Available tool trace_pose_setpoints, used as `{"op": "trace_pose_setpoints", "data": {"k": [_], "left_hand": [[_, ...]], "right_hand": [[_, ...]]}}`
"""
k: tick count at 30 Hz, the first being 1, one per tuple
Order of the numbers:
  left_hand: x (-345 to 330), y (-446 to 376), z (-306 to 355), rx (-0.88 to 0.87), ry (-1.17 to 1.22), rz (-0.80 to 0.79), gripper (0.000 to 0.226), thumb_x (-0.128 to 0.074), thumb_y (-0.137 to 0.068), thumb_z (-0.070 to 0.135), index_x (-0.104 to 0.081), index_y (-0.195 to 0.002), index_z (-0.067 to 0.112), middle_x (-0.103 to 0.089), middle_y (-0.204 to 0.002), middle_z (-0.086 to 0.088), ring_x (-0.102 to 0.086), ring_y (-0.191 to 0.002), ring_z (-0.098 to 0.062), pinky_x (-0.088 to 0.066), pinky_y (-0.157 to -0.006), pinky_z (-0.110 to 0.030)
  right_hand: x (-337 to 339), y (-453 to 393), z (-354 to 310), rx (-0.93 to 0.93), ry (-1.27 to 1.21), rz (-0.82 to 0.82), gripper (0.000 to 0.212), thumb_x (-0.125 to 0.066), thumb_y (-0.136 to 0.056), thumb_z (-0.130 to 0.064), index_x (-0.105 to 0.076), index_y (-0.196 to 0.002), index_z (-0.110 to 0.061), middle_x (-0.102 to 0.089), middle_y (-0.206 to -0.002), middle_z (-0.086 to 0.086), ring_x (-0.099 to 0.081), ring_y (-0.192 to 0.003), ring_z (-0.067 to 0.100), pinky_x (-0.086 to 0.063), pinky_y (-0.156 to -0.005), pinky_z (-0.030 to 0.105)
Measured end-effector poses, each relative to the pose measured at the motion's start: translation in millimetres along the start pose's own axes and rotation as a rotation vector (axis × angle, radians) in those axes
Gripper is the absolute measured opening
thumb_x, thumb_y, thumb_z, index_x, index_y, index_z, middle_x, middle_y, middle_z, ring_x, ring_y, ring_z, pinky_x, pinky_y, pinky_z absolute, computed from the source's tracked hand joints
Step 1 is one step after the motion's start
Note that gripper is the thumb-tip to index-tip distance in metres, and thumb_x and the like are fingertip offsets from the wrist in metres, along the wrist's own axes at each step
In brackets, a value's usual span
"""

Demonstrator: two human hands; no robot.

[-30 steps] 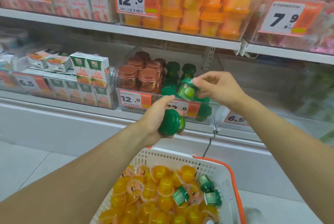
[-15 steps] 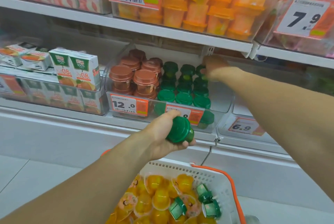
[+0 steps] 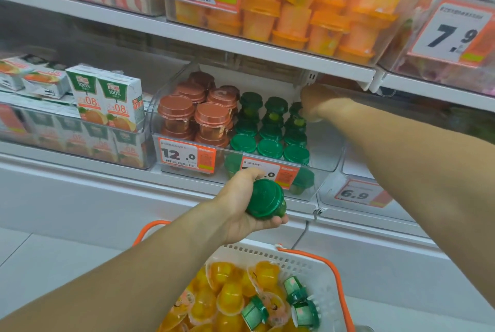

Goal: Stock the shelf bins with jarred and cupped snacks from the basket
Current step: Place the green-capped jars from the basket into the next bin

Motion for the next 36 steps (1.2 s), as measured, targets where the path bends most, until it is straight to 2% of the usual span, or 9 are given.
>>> {"op": "trace_pose_setpoints", "data": {"k": [8, 12, 16, 19, 21, 24, 27, 31, 36], "left_hand": [[-1.2, -3.3, 3.4, -0.045, 0.091, 0.012, 0.034, -0.055, -0.098, 0.030, -0.053, -0.118, 0.004, -0.055, -0.116, -0.026, -0.062, -0.094, -0.044, -0.055, -0.048, -0.032], [-3.8, 1.3, 12.2, -0.092, 0.124, 0.004, 0.027, -0.063, -0.097, 0.030, -0.056, -0.111, 0.008, -0.057, -0.117, -0.018, -0.063, -0.104, -0.036, -0.062, -0.072, -0.045], [-11.4, 12.5, 23.6, -0.171, 0.140, -0.029, 0.022, -0.067, -0.093, 0.025, -0.062, -0.101, 0.005, -0.063, -0.103, -0.017, -0.064, -0.099, -0.032, -0.057, -0.090, -0.049], [-15.5, 16.7, 31.1, -0.237, 0.140, -0.054, 0.027, -0.069, -0.092, 0.023, -0.065, -0.112, 0.005, -0.069, -0.111, -0.020, -0.066, -0.108, -0.033, -0.056, -0.093, -0.050], [-16.6, 19.1, 34.4, -0.273, 0.134, -0.051, 0.035, -0.068, -0.092, 0.024, -0.066, -0.121, 0.006, -0.069, -0.121, -0.019, -0.067, -0.113, -0.032, -0.056, -0.093, -0.047], [-23.0, 28.5, 38.2, -0.287, 0.142, -0.078, 0.039, -0.056, -0.099, 0.032, -0.065, -0.125, 0.005, -0.067, -0.125, -0.020, -0.067, -0.113, -0.029, -0.056, -0.094, -0.043], [-20.2, 36.8, 42.3, -0.271, 0.142, -0.074, 0.055, -0.037, -0.104, 0.041, -0.060, -0.124, -0.005, -0.067, -0.119, -0.027, -0.067, -0.108, -0.035, -0.055, -0.094, -0.046], [-13.9, 43.5, 47.5, -0.263, -0.001, -0.072, 0.040, -0.046, -0.104, 0.031, -0.061, -0.117, -0.004, -0.068, -0.096, -0.022, -0.071, -0.071, -0.031, -0.061, -0.062, -0.033], [-3.1, 38.4, 54.2, -0.385, -0.046, -0.025, 0.029, -0.065, -0.092, 0.008, -0.060, -0.120, 0.000, -0.068, -0.118, -0.022, -0.070, -0.102, -0.035, -0.061, -0.079, -0.035]], "right_hand": [[-2.1, -5.1, 0.0, 0.013, -0.084, 0.076, 0.032, -0.059, -0.098, -0.024, -0.059, -0.117, 0.001, -0.059, -0.117, 0.022, -0.061, -0.099, 0.036, -0.049, -0.079, 0.035], [17.6, 22.9, -10.0, 0.077, -0.094, 0.244, 0.010, -0.059, -0.092, -0.012, -0.063, -0.099, -0.006, -0.062, -0.106, 0.019, -0.059, -0.085, 0.034, -0.055, -0.079, 0.041], [40.3, 115.1, -37.3, 0.315, -0.626, 0.425, 0.014, -0.059, -0.094, -0.015, -0.072, -0.100, -0.013, -0.072, -0.094, 0.001, -0.067, -0.084, 0.019, -0.054, -0.080, 0.030], [30.5, 173.8, -53.4, 0.384, -1.070, 0.260, 0.017, -0.070, -0.091, -0.024, -0.070, -0.107, -0.017, -0.070, -0.096, -0.006, -0.066, -0.086, 0.011, -0.053, -0.074, 0.021], [13.9, 190.6, -67.6, 0.426, -1.066, 0.113, 0.038, -0.077, -0.083, -0.038, -0.065, -0.115, -0.024, -0.066, -0.106, -0.007, -0.062, -0.093, 0.007, -0.050, -0.075, 0.018], [3.7, 195.7, -72.5, 0.431, -1.005, 0.104, 0.058, -0.077, -0.071, -0.056, -0.064, -0.121, -0.028, -0.065, -0.113, -0.009, -0.061, -0.100, 0.003, -0.049, -0.083, 0.018], [-6.9, 192.2, -61.1, 0.368, -1.422, -0.022, 0.057, -0.081, -0.076, -0.033, -0.063, -0.128, -0.016, -0.069, -0.120, 0.001, -0.068, -0.108, 0.016, -0.054, -0.091, 0.031], [-15.7, 199.1, -60.9, 0.434, -1.874, -0.271, 0.059, -0.066, -0.081, 0.002, -0.051, -0.138, -0.004, -0.058, -0.137, 0.016, -0.060, -0.121, 0.035, -0.052, -0.099, 0.041], [-17.1, 198.1, -61.4, 0.389, -1.899, -0.353, 0.064, -0.061, -0.077, 0.005, -0.051, -0.139, -0.008, -0.056, -0.137, 0.019, -0.061, -0.117, 0.039, -0.052, -0.098, 0.049]]}}
Point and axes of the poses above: each hand's wrist, its own y-axis away from the middle knuckle, its own x-axis out of the back of the hand, z = x × y, the point moved 10 cm from there along -y, towards the middle knuckle
